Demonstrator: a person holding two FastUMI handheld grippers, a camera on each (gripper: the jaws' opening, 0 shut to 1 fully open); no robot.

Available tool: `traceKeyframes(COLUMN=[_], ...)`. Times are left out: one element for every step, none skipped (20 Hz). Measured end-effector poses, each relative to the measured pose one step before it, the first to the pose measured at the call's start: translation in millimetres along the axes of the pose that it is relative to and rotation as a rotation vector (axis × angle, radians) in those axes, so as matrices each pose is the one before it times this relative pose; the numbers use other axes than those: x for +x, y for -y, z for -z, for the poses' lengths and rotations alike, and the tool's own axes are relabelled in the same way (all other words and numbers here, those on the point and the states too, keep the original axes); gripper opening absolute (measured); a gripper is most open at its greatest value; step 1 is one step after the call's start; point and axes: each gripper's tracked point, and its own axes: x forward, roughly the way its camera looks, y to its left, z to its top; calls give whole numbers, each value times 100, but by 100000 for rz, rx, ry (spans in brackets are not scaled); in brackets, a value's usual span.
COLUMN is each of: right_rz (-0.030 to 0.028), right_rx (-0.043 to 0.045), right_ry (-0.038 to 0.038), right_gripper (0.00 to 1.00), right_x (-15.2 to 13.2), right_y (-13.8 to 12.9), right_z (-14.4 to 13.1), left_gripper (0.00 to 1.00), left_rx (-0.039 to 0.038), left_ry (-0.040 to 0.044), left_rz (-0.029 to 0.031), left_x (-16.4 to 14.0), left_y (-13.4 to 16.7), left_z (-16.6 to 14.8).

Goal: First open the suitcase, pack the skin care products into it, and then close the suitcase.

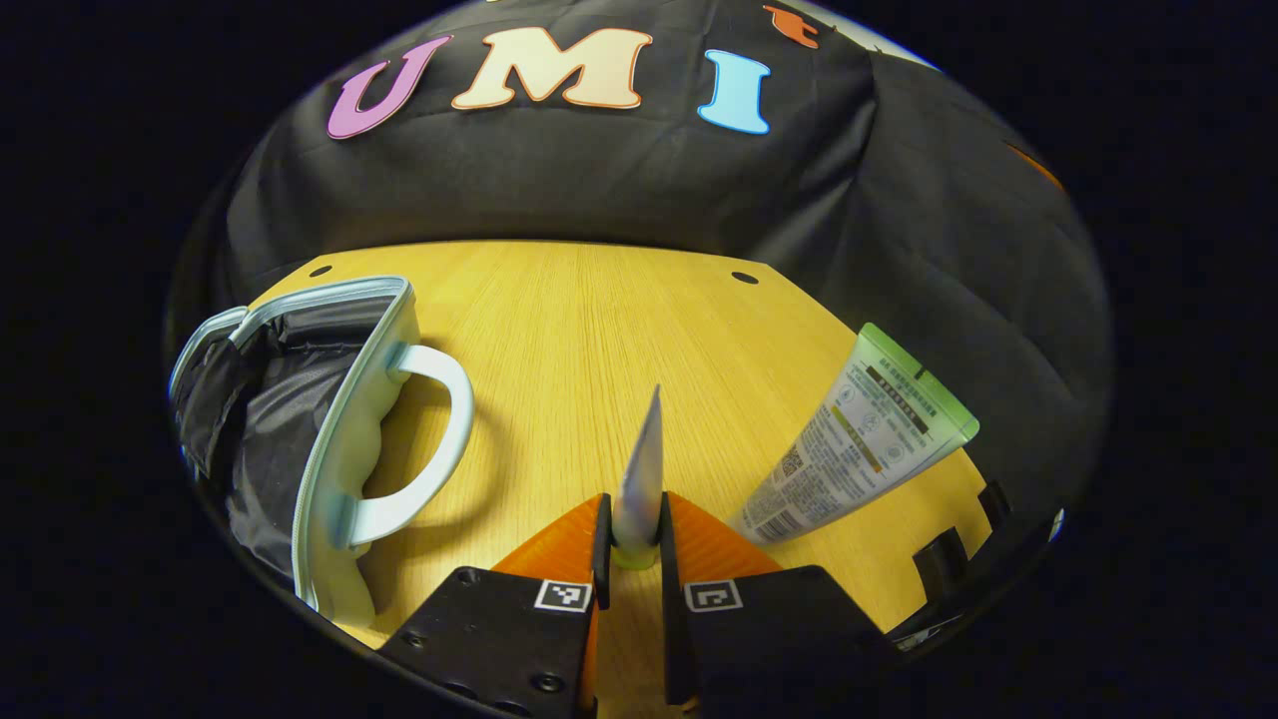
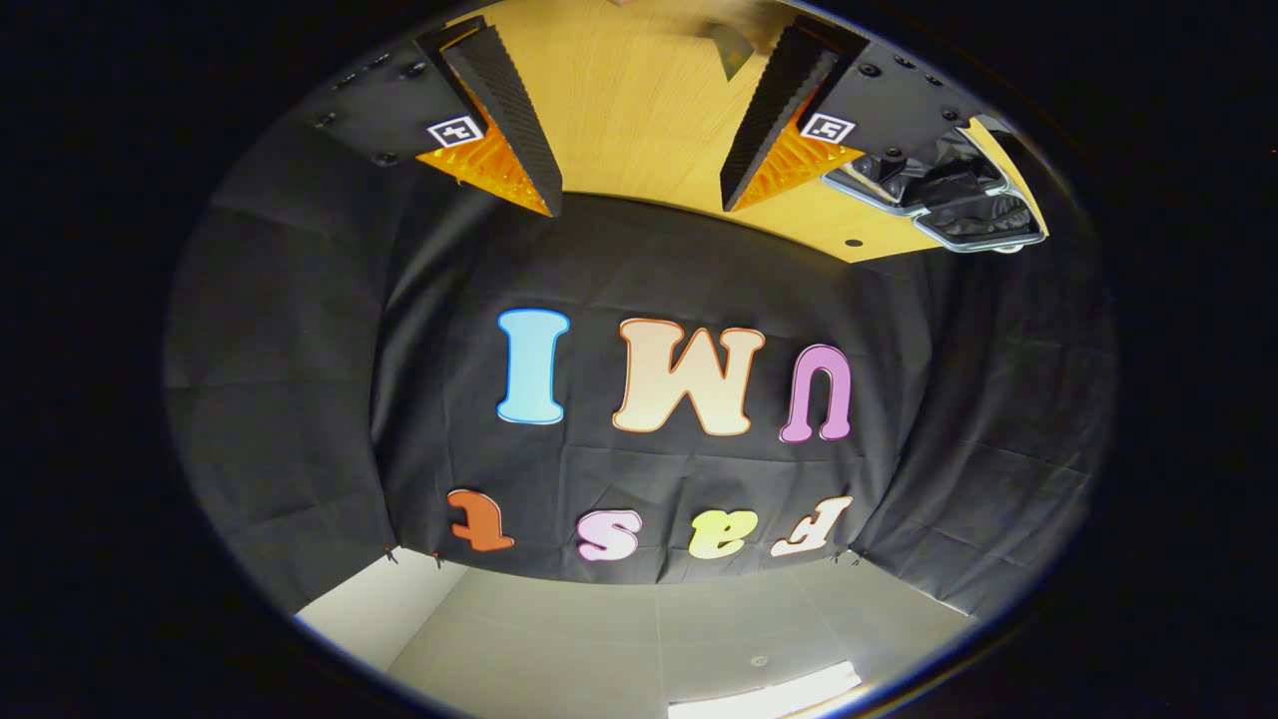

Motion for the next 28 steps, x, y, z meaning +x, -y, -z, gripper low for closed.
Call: traceKeyframes(right_rz=[-1415,-1295,-1203,-1101,-930,-996,-737,-523,-876,-1568,-896,-133,-461,-618,-290,75,-267,-14,12,29,-365,-475,-338,-989,-223,-798,-270,1003], right_rx=[271,-84,-271,-9,243,357,264,203,623,1086,233,-524,-145,667,722,576,668,285,-120,-451,-286,-140,-463,-445,-469,668,1063,916], right_ry=[-520,-701,-1187,-1177,-1173,-1229,-1675,-2024,-2382,-3053,-2412,-2621,-3893,-3334,-2530,-2159,-2293,-1823,-1492,-1039,-879,-428,-1094,-2147,-2562,-2213,-2275,-1115], right_gripper=[100,100,100,99,99,100,99,99,99,99,99,99,99,99,99,99,99,99,99,99,99,99,100,99,97,93,84,79], right_x=[-65,-23,112,42,152,145,141,132,262,408,435,323,366,358,399,363,554,571,545,455,241,62,175,241,436,262,334,188], right_y=[-509,-453,-492,-436,-373,-388,-335,-258,-367,-635,-452,-240,-89,-312,-185,-109,-143,-182,-132,-105,-128,-145,-80,-316,-125,-307,-105,238], right_z=[704,711,936,1020,887,1005,1167,1281,1362,1620,1475,1465,1870,1573,1124,1072,1028,792,556,494,729,749,732,935,966,714,677,415], left_gripper=[17,16,15,15,15,15,15,15,15,15,15,15,15,15,15,15,15,15,14,14,14,14,15,14,15,14,14,15], left_rx=[-462,828,1228,1057,291,-244,-568,-252,120,55,-124,-250,-155,62,274,644,451,-73,-335,-688,-755,-783,-408,-188,-68,-317,-284,-361], left_ry=[-1145,156,-393,-779,75,-40,1577,1841,1185,1368,950,1239,-4,863,685,124,272,139,146,-308,-198,13,-328,-189,-307,-483,-457,-196], left_rz=[544,-294,-971,-735,-987,-313,-435,-350,-772,-885,-800,-613,-1359,-1020,-1170,-890,-1349,-997,-702,-1141,-912,-977,-1206,-1404,-1469,-1276,-1325,-1565], left_x=[-418,-337,-371,-496,-507,-637,-751,-852,-748,-768,-763,-536,-566,-650,-556,-539,-480,-437,-420,-435,-356,-348,-387,-325,-411,-237,-307,-289], left_y=[52,-148,-263,-147,-292,-189,-157,-167,-295,-321,-323,-306,-412,-458,-389,-420,-489,-416,-394,-414,-361,-426,-459,-585,-619,-539,-579,-655], left_z=[31,-362,-236,-184,-254,-378,-755,-954,-627,-810,-769,-673,-324,-595,-471,-376,-204,-290,-115,-98,-25,-66,52,-32,57,7,99,-85])
